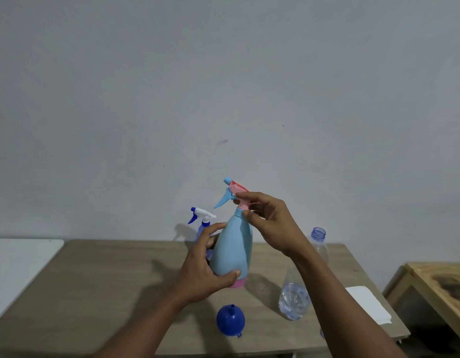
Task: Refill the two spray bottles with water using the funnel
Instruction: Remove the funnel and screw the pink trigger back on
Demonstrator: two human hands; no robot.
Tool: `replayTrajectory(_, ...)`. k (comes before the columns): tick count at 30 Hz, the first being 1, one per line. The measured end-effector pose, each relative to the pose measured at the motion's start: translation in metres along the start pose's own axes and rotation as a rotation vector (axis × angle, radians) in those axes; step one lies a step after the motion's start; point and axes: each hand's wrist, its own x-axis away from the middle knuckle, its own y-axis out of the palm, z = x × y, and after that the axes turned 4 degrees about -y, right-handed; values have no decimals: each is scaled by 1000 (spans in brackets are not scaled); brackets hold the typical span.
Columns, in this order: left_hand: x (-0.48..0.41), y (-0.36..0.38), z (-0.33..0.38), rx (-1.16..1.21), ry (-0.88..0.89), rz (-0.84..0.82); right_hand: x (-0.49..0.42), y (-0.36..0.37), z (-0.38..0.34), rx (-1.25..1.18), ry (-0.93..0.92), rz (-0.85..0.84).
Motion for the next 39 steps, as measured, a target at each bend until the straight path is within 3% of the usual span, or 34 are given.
replayTrajectory(3,-1,-1,0,-15,13,5,-1,-1,-1,-78,5,10)
replayTrajectory(9,1,1,-4,-62,16,7,-1,1,7,40,-11,34)
replayTrajectory(12,1,0,-3,-65,26,14,1,-2,8,-88,16,-9)
replayTrajectory(19,-3,4,-4,-103,31,35,-1,8,6,22,-13,150)
replayTrajectory(22,-2,3,-5,-106,35,16,-1,3,7,44,-6,90)
replayTrajectory(25,-1,2,-4,-121,44,24,1,-2,5,-110,3,37)
replayTrajectory(33,0,7,-2,-239,67,116,0,13,4,51,-92,190)
replayTrajectory(39,-2,-3,0,-182,57,47,2,-1,1,11,-57,35)
